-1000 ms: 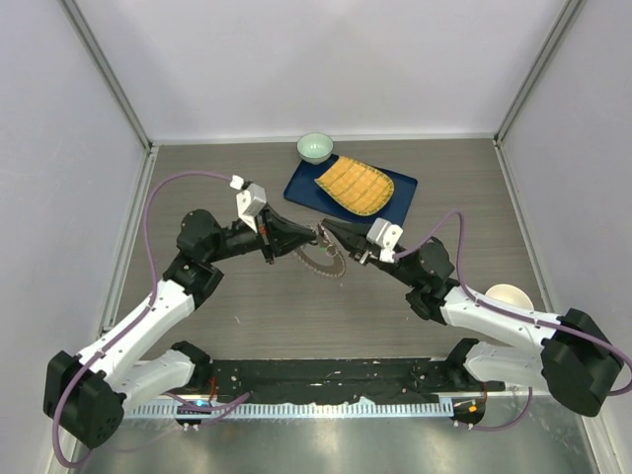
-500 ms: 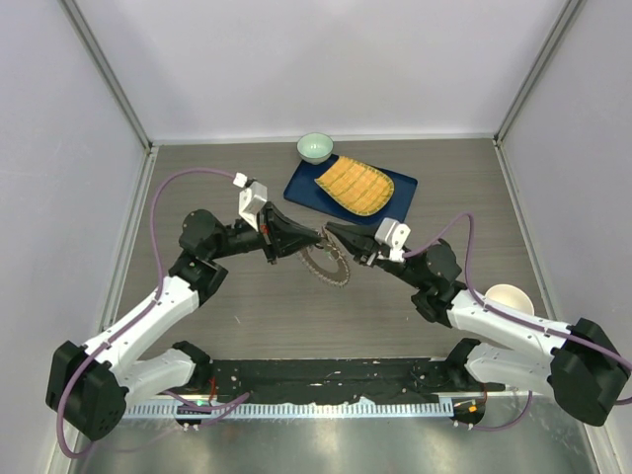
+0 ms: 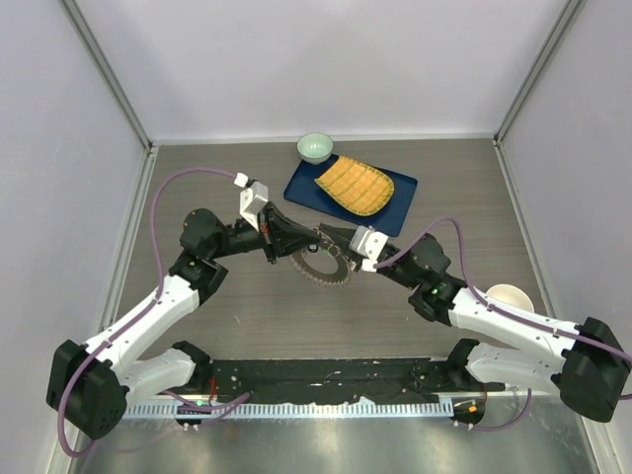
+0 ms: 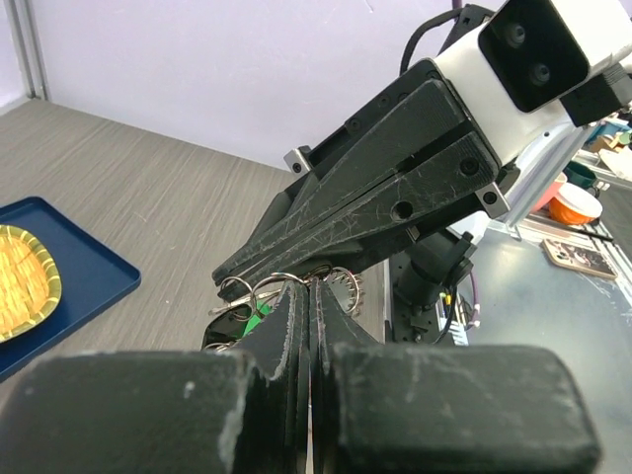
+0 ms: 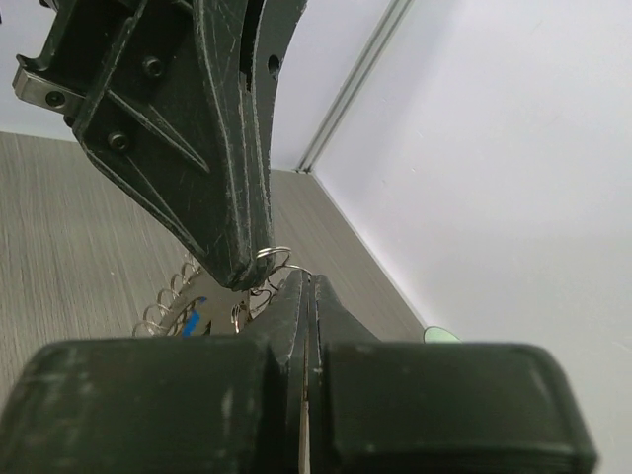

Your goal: Remove the keys from the keyring

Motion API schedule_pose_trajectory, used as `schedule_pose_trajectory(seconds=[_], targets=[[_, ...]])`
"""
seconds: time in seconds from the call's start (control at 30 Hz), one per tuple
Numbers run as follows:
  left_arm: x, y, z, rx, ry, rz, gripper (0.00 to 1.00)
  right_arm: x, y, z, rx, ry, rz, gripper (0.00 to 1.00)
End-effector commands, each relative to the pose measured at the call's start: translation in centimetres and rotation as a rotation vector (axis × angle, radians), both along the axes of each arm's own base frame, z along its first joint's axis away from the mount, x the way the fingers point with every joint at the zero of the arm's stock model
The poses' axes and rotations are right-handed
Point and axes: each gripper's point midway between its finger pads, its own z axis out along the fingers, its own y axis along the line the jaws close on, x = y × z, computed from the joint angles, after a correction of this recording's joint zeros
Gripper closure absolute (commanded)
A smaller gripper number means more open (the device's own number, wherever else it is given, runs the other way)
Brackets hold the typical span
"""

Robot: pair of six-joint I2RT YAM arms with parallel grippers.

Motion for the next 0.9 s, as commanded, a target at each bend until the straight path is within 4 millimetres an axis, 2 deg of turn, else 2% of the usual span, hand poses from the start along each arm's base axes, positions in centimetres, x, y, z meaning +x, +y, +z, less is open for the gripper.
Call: schedule_pose_trajectory(seconds=[0.0,0.17,0.27,0.53,0.87], targets=[[-1.5,0.4,4.7,-0.080,-0.231,-0.023,1.00,1.5,-1.0,-3.4,-0.116,0.081,-0.112,0.99],[-1.2,0.3,2.2,-0.001,-0.202,-0.020,1.00,1.2,-1.5,0.3,0.002,0.053,-0.120,0.99],[-1.1,0.4,1.2,0.027,-0.190,-0.020,1.00,0.8,-1.3,1.7,0.030,0.040,-0.094,0.99],[-0.3,0.3,-0.5,0.098,-0.177,-0.001,1.00,-0.2,-1.1,3.6,0.077,0.001,-0.039,0.99],[0.8,0.6,-1.9,0.159,-0.161,0.055,1.00,-2.0,-1.4,3.6,0.091,-0.046,0.023,0.99]])
